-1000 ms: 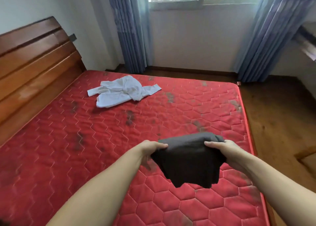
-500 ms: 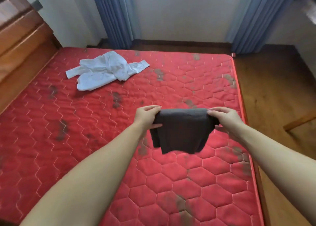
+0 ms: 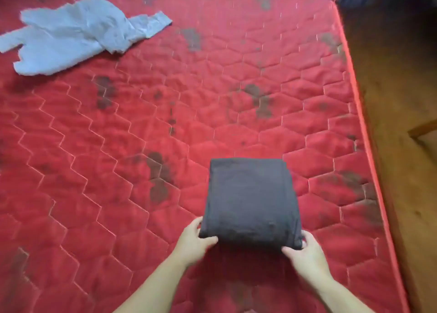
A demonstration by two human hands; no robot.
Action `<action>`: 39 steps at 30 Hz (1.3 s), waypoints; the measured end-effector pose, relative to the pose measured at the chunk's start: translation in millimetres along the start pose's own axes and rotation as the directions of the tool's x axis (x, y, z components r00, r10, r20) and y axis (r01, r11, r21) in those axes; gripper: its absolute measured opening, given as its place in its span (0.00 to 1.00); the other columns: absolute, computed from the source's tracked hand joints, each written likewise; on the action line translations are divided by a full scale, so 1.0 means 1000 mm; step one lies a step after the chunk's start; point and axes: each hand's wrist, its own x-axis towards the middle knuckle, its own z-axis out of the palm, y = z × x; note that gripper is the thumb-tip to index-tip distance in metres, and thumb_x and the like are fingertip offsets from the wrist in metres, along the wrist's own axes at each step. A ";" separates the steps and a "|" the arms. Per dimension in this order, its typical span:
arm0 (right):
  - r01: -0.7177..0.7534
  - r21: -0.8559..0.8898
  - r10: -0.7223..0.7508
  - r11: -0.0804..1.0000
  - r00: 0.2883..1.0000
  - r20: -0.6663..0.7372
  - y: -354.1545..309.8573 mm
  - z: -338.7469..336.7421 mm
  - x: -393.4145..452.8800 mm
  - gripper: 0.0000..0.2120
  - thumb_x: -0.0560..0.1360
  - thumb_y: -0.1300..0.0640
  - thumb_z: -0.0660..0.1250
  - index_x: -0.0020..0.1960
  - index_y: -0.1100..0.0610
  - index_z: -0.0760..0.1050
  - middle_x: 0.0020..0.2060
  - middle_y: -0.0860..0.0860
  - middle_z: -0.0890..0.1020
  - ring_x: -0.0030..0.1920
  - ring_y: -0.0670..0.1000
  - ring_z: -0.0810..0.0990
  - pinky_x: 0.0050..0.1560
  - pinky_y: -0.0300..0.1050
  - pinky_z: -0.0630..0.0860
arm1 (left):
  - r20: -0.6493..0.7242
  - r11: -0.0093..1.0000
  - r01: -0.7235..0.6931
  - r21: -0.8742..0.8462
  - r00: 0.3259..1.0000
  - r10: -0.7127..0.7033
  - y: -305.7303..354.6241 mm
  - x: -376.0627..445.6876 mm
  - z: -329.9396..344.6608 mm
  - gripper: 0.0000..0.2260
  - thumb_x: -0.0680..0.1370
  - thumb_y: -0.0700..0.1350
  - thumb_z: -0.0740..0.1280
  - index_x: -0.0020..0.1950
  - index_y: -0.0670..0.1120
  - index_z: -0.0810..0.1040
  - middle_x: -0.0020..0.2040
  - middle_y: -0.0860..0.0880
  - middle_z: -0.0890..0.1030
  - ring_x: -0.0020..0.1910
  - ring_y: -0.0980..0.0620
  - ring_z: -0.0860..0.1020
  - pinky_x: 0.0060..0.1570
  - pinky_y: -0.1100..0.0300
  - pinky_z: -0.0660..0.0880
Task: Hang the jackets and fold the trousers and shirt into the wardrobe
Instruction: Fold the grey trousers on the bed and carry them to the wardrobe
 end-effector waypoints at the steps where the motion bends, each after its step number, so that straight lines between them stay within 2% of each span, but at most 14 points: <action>1: -0.056 -0.050 0.058 0.997 0.998 0.032 0.034 0.011 -0.002 0.14 0.65 0.65 0.74 0.47 0.52 0.76 0.41 0.52 0.84 0.48 0.56 0.82 0.52 0.52 0.75 | 0.040 0.997 0.040 0.059 0.998 -0.043 -0.033 0.000 0.005 0.22 0.71 0.30 0.72 0.61 0.46 0.76 0.50 0.51 0.85 0.55 0.49 0.82 0.58 0.57 0.76; 3: -0.092 -0.120 0.103 0.988 0.990 0.091 0.079 0.021 -0.009 0.12 0.66 0.59 0.74 0.42 0.45 0.76 0.40 0.45 0.83 0.46 0.53 0.81 0.51 0.49 0.74 | 0.046 0.990 0.056 0.128 0.997 -0.062 -0.078 -0.009 0.008 0.17 0.69 0.42 0.76 0.56 0.51 0.79 0.49 0.55 0.86 0.54 0.54 0.82 0.58 0.55 0.76; 6: -0.061 -0.058 0.067 0.996 0.992 0.111 0.090 0.015 -0.002 0.08 0.69 0.57 0.72 0.44 0.46 0.78 0.40 0.42 0.85 0.46 0.45 0.81 0.50 0.48 0.73 | 0.045 0.994 0.017 0.103 0.999 -0.022 -0.085 -0.010 0.006 0.18 0.67 0.57 0.74 0.54 0.55 0.80 0.48 0.60 0.85 0.50 0.62 0.83 0.49 0.67 0.75; 10: 0.039 0.058 -0.040 0.998 0.999 0.014 0.051 0.002 0.030 0.12 0.71 0.45 0.72 0.43 0.54 0.80 0.34 0.44 0.84 0.37 0.41 0.80 0.43 0.46 0.75 | -0.056 0.999 -0.030 0.009 0.998 0.031 -0.043 0.026 0.007 0.09 0.74 0.49 0.73 0.53 0.49 0.81 0.42 0.57 0.85 0.40 0.62 0.82 0.40 0.71 0.73; 13: 0.034 0.109 -0.025 0.993 0.997 -0.075 0.013 0.002 0.058 0.16 0.71 0.40 0.70 0.43 0.54 0.79 0.33 0.43 0.81 0.34 0.40 0.77 0.37 0.40 0.71 | -0.155 0.998 0.008 -0.066 0.988 -0.018 -0.008 0.056 0.014 0.10 0.75 0.54 0.71 0.44 0.47 0.81 0.33 0.58 0.80 0.28 0.63 0.74 0.29 0.72 0.69; 18: 0.227 0.215 -0.203 0.950 0.971 -0.130 -0.005 -0.003 0.042 0.02 0.73 0.58 0.73 0.44 0.54 0.81 0.35 0.43 0.85 0.33 0.37 0.79 0.33 0.29 0.73 | -0.020 0.959 -0.021 -0.281 1.000 0.016 0.005 0.051 0.023 0.05 0.74 0.45 0.74 0.48 0.47 0.85 0.47 0.50 0.86 0.45 0.54 0.83 0.40 0.65 0.78; 20: 0.255 0.258 -0.232 0.932 0.966 -0.118 0.010 -0.007 0.020 0.07 0.72 0.65 0.72 0.43 0.53 0.82 0.37 0.44 0.86 0.34 0.37 0.80 0.35 0.29 0.75 | 0.157 0.924 0.030 -0.382 0.987 0.033 -0.006 0.040 0.016 0.11 0.71 0.43 0.76 0.53 0.47 0.84 0.53 0.44 0.85 0.51 0.48 0.83 0.46 0.57 0.79; 24: -0.085 0.406 -0.027 0.910 0.965 0.262 0.033 -0.007 0.011 0.09 0.70 0.63 0.71 0.49 0.54 0.82 0.44 0.50 0.87 0.43 0.46 0.85 0.36 0.34 0.78 | 0.393 0.931 0.238 -0.277 0.912 -0.116 -0.025 0.037 0.009 0.16 0.73 0.42 0.73 0.60 0.42 0.79 0.58 0.41 0.83 0.56 0.43 0.82 0.53 0.53 0.79; 26: -0.177 0.257 0.071 0.950 0.924 0.375 0.033 -0.004 0.029 0.06 0.73 0.61 0.71 0.50 0.57 0.81 0.46 0.52 0.87 0.45 0.49 0.85 0.39 0.39 0.80 | 0.342 0.959 0.244 -0.145 0.922 -0.183 -0.026 0.044 0.014 0.12 0.77 0.37 0.70 0.59 0.41 0.78 0.57 0.42 0.83 0.55 0.45 0.82 0.54 0.53 0.79; 28: -0.103 0.091 0.067 0.991 0.939 0.336 0.026 -0.005 0.049 0.03 0.75 0.62 0.70 0.48 0.58 0.82 0.45 0.51 0.87 0.48 0.50 0.85 0.49 0.47 0.80 | 0.305 0.962 0.229 -0.151 0.936 -0.175 -0.023 0.052 0.017 0.10 0.77 0.37 0.68 0.58 0.42 0.79 0.55 0.43 0.84 0.53 0.46 0.83 0.51 0.55 0.80; 31: -0.110 0.179 0.046 0.978 0.943 0.330 0.012 -0.014 0.068 0.06 0.69 0.61 0.73 0.45 0.61 0.83 0.45 0.56 0.86 0.50 0.57 0.84 0.56 0.56 0.78 | 0.286 0.932 0.196 -0.304 0.952 -0.107 -0.015 0.063 0.015 0.11 0.73 0.46 0.70 0.53 0.45 0.83 0.54 0.44 0.85 0.51 0.47 0.84 0.46 0.57 0.80; 34: -0.121 0.227 0.054 0.966 0.958 0.280 0.003 -0.012 0.079 0.05 0.68 0.56 0.74 0.42 0.55 0.83 0.39 0.53 0.87 0.39 0.51 0.85 0.38 0.44 0.79 | 0.222 0.933 0.177 -0.313 0.969 -0.110 -0.006 0.076 0.019 0.10 0.75 0.50 0.69 0.54 0.48 0.84 0.54 0.46 0.85 0.52 0.48 0.84 0.46 0.57 0.81; 36: -0.114 0.228 0.072 0.967 0.980 0.185 0.001 -0.004 0.083 0.05 0.72 0.56 0.72 0.38 0.56 0.82 0.31 0.47 0.84 0.29 0.45 0.81 0.25 0.34 0.71 | 0.108 0.962 0.143 -0.234 0.987 -0.120 -0.004 0.085 0.025 0.09 0.79 0.50 0.67 0.55 0.48 0.82 0.52 0.48 0.85 0.51 0.50 0.84 0.46 0.59 0.80; 39: -0.018 0.271 0.006 0.962 0.999 0.045 0.004 0.003 0.088 0.08 0.73 0.52 0.72 0.38 0.56 0.82 0.33 0.47 0.85 0.30 0.43 0.80 0.29 0.38 0.74 | 0.015 0.990 0.014 -0.138 1.000 -0.012 -0.001 0.094 0.030 0.07 0.80 0.51 0.65 0.50 0.53 0.83 0.49 0.52 0.86 0.49 0.53 0.84 0.47 0.58 0.80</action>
